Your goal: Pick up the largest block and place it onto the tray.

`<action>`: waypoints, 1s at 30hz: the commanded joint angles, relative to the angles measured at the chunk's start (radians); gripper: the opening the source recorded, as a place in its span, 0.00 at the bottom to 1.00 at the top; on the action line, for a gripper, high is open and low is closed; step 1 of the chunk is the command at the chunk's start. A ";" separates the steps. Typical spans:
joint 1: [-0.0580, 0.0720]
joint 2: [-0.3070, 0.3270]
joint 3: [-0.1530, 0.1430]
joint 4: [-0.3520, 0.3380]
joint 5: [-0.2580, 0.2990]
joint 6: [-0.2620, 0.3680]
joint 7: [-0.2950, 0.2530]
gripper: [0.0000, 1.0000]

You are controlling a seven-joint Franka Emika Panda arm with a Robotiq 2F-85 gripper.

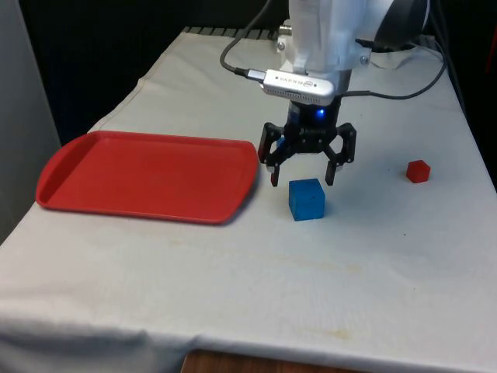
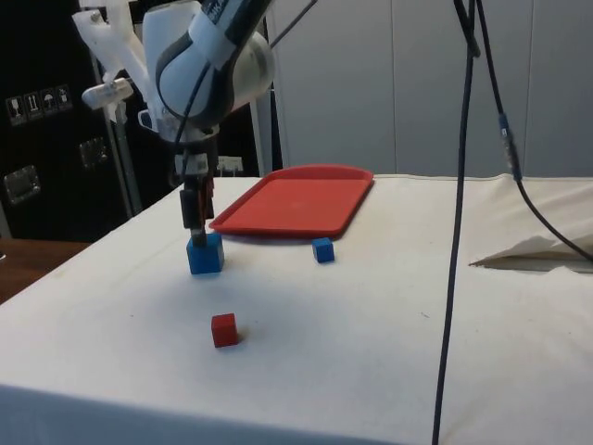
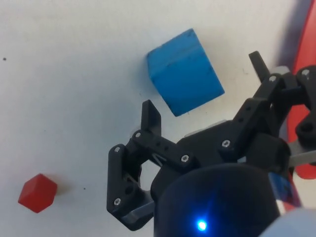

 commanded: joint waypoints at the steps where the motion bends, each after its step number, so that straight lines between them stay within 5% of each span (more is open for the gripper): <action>1: -0.008 0.007 0.012 0.004 0.012 0.010 -0.010 1.00; 5: 0.000 0.014 0.003 0.005 0.001 0.002 0.000 1.00; 7: -0.009 0.024 0.015 0.010 0.012 0.016 -0.009 1.00; 13: -0.010 0.045 0.020 0.014 0.013 0.032 -0.009 1.00; 14: -0.001 0.042 0.009 0.009 0.002 0.024 0.000 1.00; 15: -0.010 0.049 0.020 0.015 0.013 0.034 -0.009 1.00; 22: -0.009 0.071 0.020 0.024 0.011 0.041 -0.008 0.98; 23: -0.001 0.070 0.010 0.021 0.002 0.034 0.000 0.90; 28: -0.009 0.076 0.020 0.026 0.011 0.042 -0.008 0.33; 30: -0.010 0.077 0.021 0.026 0.011 0.043 -0.008 0.02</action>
